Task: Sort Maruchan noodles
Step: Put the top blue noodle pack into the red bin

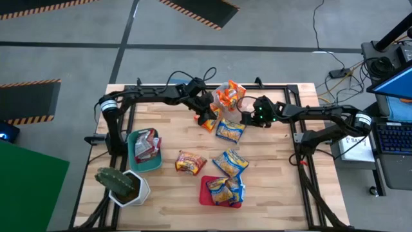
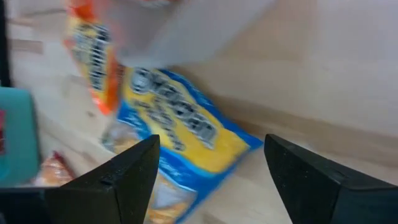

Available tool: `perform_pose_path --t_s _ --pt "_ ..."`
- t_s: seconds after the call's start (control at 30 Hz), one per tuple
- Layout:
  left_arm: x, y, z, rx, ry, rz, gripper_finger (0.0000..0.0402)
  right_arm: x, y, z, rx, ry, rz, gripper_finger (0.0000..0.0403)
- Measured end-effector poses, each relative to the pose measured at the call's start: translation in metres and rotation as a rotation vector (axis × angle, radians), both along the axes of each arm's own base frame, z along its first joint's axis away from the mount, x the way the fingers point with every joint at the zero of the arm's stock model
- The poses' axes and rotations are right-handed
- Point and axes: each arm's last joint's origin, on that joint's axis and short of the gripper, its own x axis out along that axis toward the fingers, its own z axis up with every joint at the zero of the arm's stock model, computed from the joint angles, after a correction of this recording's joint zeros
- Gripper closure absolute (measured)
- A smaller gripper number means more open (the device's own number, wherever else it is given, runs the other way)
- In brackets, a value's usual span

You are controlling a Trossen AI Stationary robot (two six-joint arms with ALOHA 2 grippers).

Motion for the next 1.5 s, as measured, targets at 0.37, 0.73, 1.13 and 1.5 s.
perform_pose_path --t_s 0.37,0.73,1.13,1.5 --pt "0.006 0.002 -0.023 -0.065 0.039 -0.007 0.0365 -0.003 0.011 -0.012 0.056 -0.011 -0.016 0.0122" --pt "0.018 0.001 -0.05 -0.07 0.04 -0.018 0.0365 -0.003 0.011 -0.012 0.051 -0.004 -0.045 0.012" --pt "0.032 -0.012 -0.07 -0.054 0.039 -0.034 0.0365 -0.002 0.013 -0.012 0.07 -0.007 -0.051 0.0119" --pt "0.031 -0.012 -0.075 -0.062 0.066 -0.022 0.0365 0.001 0.016 -0.011 0.072 -0.039 -0.042 0.0119"
